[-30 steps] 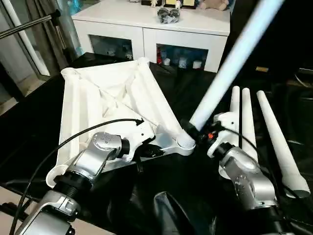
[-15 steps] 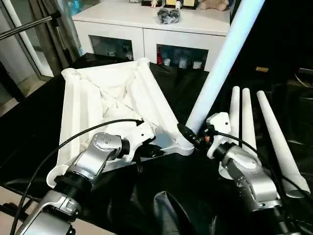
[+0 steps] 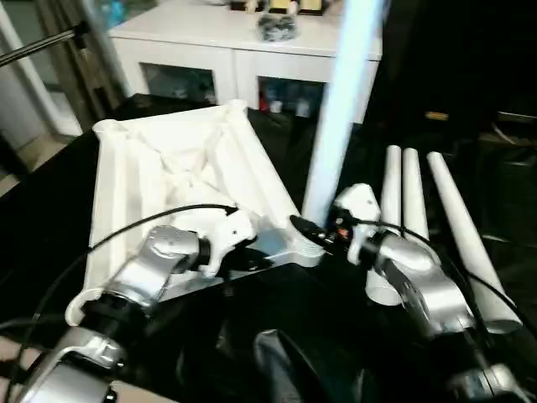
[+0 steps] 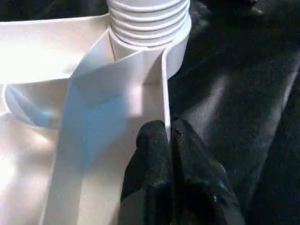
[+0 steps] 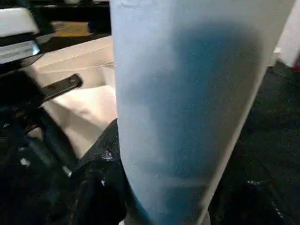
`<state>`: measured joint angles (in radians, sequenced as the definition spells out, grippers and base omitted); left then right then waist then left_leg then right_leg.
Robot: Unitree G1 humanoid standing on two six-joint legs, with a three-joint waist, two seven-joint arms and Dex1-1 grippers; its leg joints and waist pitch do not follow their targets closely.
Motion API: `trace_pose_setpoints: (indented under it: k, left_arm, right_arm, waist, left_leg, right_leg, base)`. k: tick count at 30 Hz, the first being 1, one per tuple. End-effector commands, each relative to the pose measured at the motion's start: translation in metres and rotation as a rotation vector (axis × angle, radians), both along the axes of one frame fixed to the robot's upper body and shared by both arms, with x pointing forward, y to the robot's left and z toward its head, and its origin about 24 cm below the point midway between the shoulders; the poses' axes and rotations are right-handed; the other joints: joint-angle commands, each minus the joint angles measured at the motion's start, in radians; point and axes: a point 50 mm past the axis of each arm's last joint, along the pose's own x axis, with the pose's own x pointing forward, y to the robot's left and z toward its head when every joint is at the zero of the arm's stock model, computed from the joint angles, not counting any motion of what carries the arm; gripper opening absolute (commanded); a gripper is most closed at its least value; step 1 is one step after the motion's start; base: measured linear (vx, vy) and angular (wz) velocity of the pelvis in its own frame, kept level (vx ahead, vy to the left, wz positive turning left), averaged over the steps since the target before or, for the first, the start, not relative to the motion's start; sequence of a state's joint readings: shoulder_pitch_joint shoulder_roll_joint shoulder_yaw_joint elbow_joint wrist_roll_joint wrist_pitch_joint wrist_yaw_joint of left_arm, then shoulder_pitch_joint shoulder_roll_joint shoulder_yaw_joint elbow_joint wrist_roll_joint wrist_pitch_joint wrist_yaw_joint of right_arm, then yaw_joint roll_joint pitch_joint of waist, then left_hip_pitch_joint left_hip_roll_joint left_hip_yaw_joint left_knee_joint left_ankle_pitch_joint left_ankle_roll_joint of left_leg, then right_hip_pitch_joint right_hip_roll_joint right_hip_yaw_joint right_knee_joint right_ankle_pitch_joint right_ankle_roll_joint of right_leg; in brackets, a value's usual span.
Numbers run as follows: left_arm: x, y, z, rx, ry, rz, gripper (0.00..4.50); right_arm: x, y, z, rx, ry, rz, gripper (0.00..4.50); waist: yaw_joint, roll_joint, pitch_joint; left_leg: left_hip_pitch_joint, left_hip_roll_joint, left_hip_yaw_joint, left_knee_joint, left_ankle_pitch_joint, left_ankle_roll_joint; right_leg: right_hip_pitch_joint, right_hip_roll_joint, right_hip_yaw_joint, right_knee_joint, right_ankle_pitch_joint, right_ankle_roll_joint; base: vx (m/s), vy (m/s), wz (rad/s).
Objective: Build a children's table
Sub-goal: Insert table leg to table base
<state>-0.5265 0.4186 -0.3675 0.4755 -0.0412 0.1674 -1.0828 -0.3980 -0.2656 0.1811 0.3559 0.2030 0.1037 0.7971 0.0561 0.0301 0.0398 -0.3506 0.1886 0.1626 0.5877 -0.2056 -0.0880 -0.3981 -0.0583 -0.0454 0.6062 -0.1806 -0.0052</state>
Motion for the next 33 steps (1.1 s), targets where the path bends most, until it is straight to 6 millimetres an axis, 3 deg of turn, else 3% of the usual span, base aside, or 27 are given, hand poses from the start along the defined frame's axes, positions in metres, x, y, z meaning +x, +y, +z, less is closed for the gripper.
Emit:
trace_pose_setpoints:
  k: [1, 7, 11, 15, 18, 19, 21, 22, 23, 25, 27, 29, 31, 33]
  left_arm:
    - [-0.001, -0.009, 0.014, -0.028, -0.039, -0.115, 0.0]
    - [-0.005, -0.007, 0.016, -0.03, -0.03, -0.14, 0.0]
    - [-0.004, -0.007, 0.016, -0.037, -0.028, -0.125, 0.0]
    - [0.0, -0.009, 0.018, -0.054, -0.038, -0.076, 0.0]
    - [0.012, -0.022, 0.024, -0.077, -0.072, 0.044, 0.0]
    - [0.015, -0.026, 0.025, -0.079, -0.078, 0.07, 0.0]
    - [0.02, -0.035, 0.027, -0.07, -0.096, 0.13, 0.0]
    - [0.021, -0.035, 0.027, -0.068, -0.098, 0.135, 0.0]
    - [0.029, -0.053, 0.031, -0.056, -0.112, 0.243, 0.0]
    - [0.03, -0.061, 0.032, -0.058, -0.113, 0.273, 0.0]
    - [0.033, -0.076, 0.03, -0.081, -0.101, 0.343, 0.0]
    - [0.034, -0.079, 0.03, -0.084, -0.103, 0.354, 0.0]
    - [0.034, -0.081, 0.025, -0.054, -0.116, 0.366, 0.0]
    - [0.032, -0.083, 0.023, -0.052, -0.106, 0.366, 0.0]
  right_arm:
    - [-0.027, -0.003, -0.053, -0.139, 0.241, 0.098, 1.89]
    - [-0.036, -0.004, -0.054, -0.14, 0.258, 0.195, 1.89]
    - [-0.035, -0.003, -0.056, -0.133, 0.258, 0.184, 1.89]
    - [-0.023, -0.005, -0.06, -0.143, 0.239, 0.038, 1.89]
    - [-0.005, -0.011, -0.068, -0.16, 0.249, -0.237, 1.89]
    - [-0.002, -0.012, -0.069, -0.158, 0.256, -0.279, 1.89]
    - [0.002, -0.011, -0.071, -0.156, 0.271, -0.361, 1.89]
    - [0.002, -0.011, -0.072, -0.155, 0.272, -0.368, 1.89]
    - [0.009, -0.003, -0.074, -0.144, 0.297, -0.492, 1.89]
    - [0.011, 0.0, -0.075, -0.138, 0.303, -0.523, 1.88]
    - [0.013, 0.009, -0.074, -0.1, 0.323, -0.569, 1.88]
    - [0.013, 0.01, -0.074, -0.092, 0.33, -0.576, 1.88]
    - [0.014, 0.013, -0.074, -0.089, 0.335, -0.577, 1.88]
    - [0.014, 0.014, -0.075, -0.084, 0.34, -0.578, 1.88]
  waist:
    - [0.0, -0.001, -0.04]
    - [0.003, 0.0, -0.047]
    - [0.003, -0.002, -0.049]
    - [0.002, 0.0, -0.043]
    - [-0.012, -0.001, -0.037]
    - [-0.013, 0.004, -0.033]
    - [-0.02, 0.0, -0.035]
    - [-0.018, 0.001, -0.036]
    - [-0.022, 0.002, -0.036]
    - [-0.024, -0.001, -0.037]
    - [-0.026, -0.001, -0.035]
    - [-0.025, 0.003, -0.037]
    - [-0.025, 0.003, -0.041]
    - [-0.025, 0.002, -0.038]
  left_leg:
    - [-0.003, 0.034, -0.013, -0.084, -0.303, 0.018]
    - [-0.004, 0.038, -0.009, -0.083, -0.249, 0.023]
    - [-0.004, 0.037, -0.006, -0.081, -0.234, 0.028]
    - [0.001, 0.036, -0.006, -0.083, -0.275, 0.015]
    - [0.006, 0.033, -0.012, -0.087, -0.343, -0.016]
    - [0.009, 0.031, -0.013, -0.086, -0.36, -0.018]
    - [0.014, 0.028, -0.016, -0.082, -0.379, -0.016]
    - [0.013, 0.028, -0.018, -0.083, -0.38, -0.012]
    - [0.008, 0.031, -0.018, -0.086, -0.373, -0.01]
    - [0.013, 0.027, -0.018, -0.084, -0.383, -0.008]
    - [0.008, 0.028, -0.018, -0.088, -0.392, 0.002]
    - [0.015, 0.028, -0.018, -0.086, -0.407, 0.0]
    - [0.006, 0.03, -0.018, -0.092, -0.385, 0.01]
    - [0.006, 0.031, -0.016, -0.092, -0.392, 0.014]
  right_leg:
    - [0.033, -0.077, 0.043, -0.105, -0.495, -0.133]
    - [0.042, -0.074, 0.045, -0.084, -0.292, -0.196]
    - [0.046, -0.073, 0.044, -0.08, -0.249, -0.214]
    - [0.04, -0.077, 0.044, -0.09, -0.339, -0.204]
    - [0.032, -0.078, 0.04, -0.103, -0.516, -0.152]
    - [0.025, -0.079, 0.039, -0.109, -0.556, -0.141]
    - [0.022, -0.08, 0.034, -0.121, -0.628, -0.105]
    - [0.023, -0.08, 0.032, -0.123, -0.626, -0.102]
    - [0.024, -0.078, 0.032, -0.12, -0.592, -0.108]
    - [0.023, -0.076, 0.026, -0.126, -0.592, -0.106]
    - [0.024, -0.075, 0.023, -0.128, -0.574, -0.109]
    - [0.021, -0.075, 0.021, -0.13, -0.572, -0.107]
    - [0.031, -0.075, 0.022, -0.128, -0.503, -0.117]
    - [0.027, -0.075, 0.023, -0.126, -0.477, -0.133]
  base:
    - [0.0, 0.0, 0.0]
    - [0.0, 0.0, 0.0]
    - [0.0, 0.0, 0.0]
    - [0.0, 0.0, 0.0]
    - [-0.019, 0.0, -0.01]
    - [-0.058, -0.001, -0.04]
    - [-0.029, 0.002, -0.02]
    - [0.0, 0.0, 0.0]
    - [0.0, 0.0, 0.0]
    - [0.0, 0.0, 0.0]
    - [0.0, 0.0, 0.0]
    - [0.0, 0.0, 0.0]
    - [0.0, 0.0, 0.0]
    - [0.0, 0.0, 0.0]
